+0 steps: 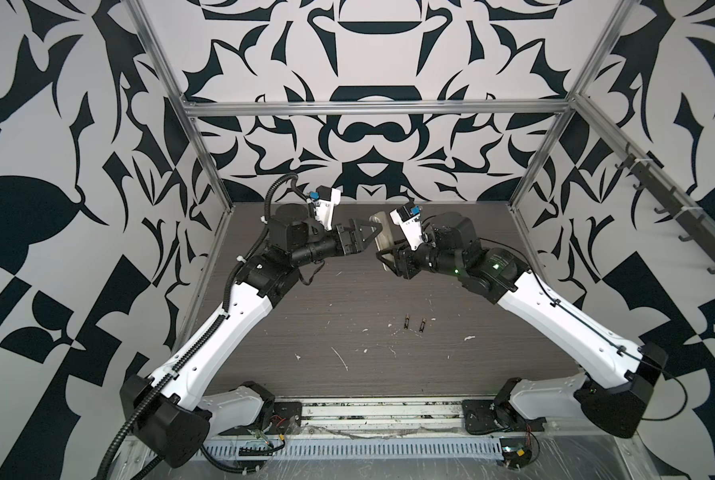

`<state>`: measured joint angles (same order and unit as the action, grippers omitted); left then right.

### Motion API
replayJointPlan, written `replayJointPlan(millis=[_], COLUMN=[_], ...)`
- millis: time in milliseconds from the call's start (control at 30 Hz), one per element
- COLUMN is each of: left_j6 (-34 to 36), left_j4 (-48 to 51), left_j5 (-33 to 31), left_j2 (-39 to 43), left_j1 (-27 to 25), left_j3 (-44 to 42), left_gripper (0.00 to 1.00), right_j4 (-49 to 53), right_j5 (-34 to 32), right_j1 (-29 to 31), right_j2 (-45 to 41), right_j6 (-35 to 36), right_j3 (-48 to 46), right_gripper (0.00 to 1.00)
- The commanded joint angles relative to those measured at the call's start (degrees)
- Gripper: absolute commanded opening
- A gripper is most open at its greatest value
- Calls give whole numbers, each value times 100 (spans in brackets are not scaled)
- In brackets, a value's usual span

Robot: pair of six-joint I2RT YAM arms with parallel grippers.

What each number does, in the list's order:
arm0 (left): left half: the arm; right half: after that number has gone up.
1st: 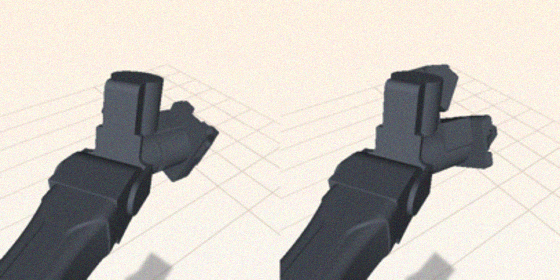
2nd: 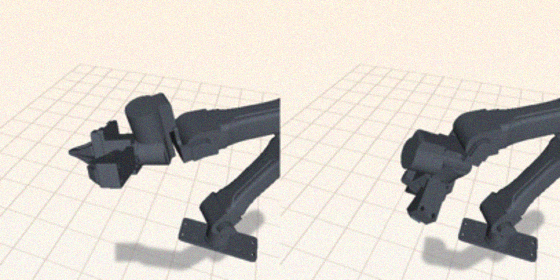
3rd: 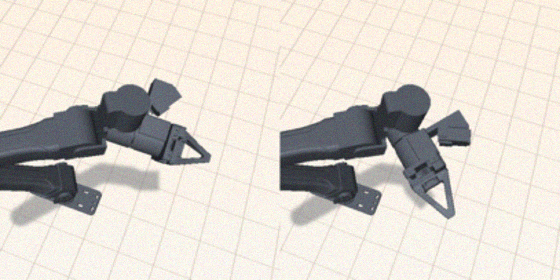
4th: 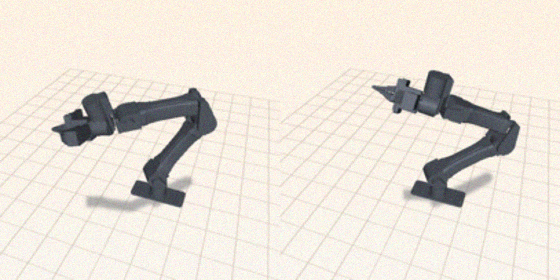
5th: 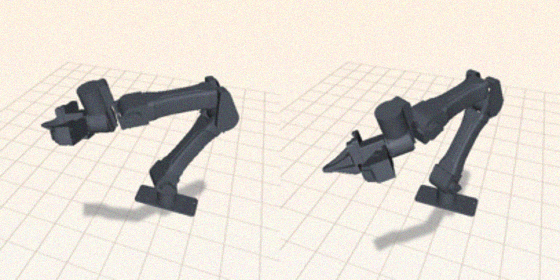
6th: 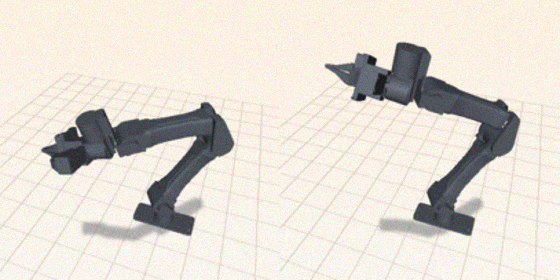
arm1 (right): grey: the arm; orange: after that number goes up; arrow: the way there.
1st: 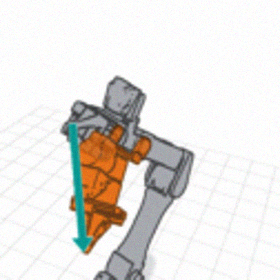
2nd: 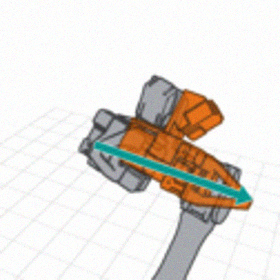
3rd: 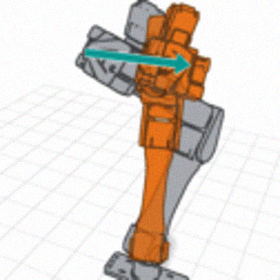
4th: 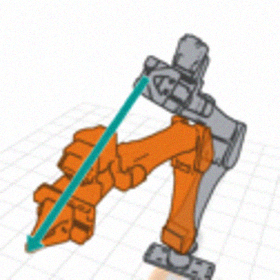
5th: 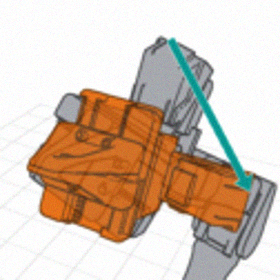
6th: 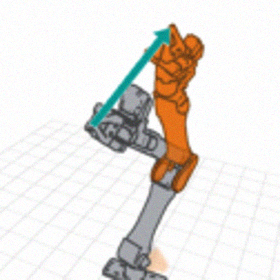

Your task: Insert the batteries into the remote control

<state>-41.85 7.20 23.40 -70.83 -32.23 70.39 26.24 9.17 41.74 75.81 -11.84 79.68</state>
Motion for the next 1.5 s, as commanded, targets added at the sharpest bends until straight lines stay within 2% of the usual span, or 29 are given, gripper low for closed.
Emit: replayJointPlan(millis=[0,133,167,533,700,867,1100,1467], left_j6=[211,254,256,208,133,125,69,78], left_j4=[106,98,82,-150,-355,-475,-717,-773], left_j5=[-415,-496,-526,-1096,-1161,-1131,-1135,-1149], left_j2=[-147,-172,-177,-572,-706,-886,-1088,-1079], left_j1=[-137,-221,-231,-353,-381,-433,-473,-477], left_j3=[156,246,255,379,417,529,599,511], left_gripper=[91,86,81,65,58,53,51,25], right_j4=[-271,-285,-294,-370,-385,-415,-450,-479], right_j5=[-377,-451,-452,-513,-517,-549,-556,-579], right_j1=[43,86,99,185,186,188,186,191], right_j2=[-144,-134,-118,19,57,76,74,63], right_j6=[24,15,28,32,6,6,-13,-25], right_j3=[67,5,-1,11,-3,-23,-53,-84], right_gripper=[0,0,0,0,0,0,0,0])
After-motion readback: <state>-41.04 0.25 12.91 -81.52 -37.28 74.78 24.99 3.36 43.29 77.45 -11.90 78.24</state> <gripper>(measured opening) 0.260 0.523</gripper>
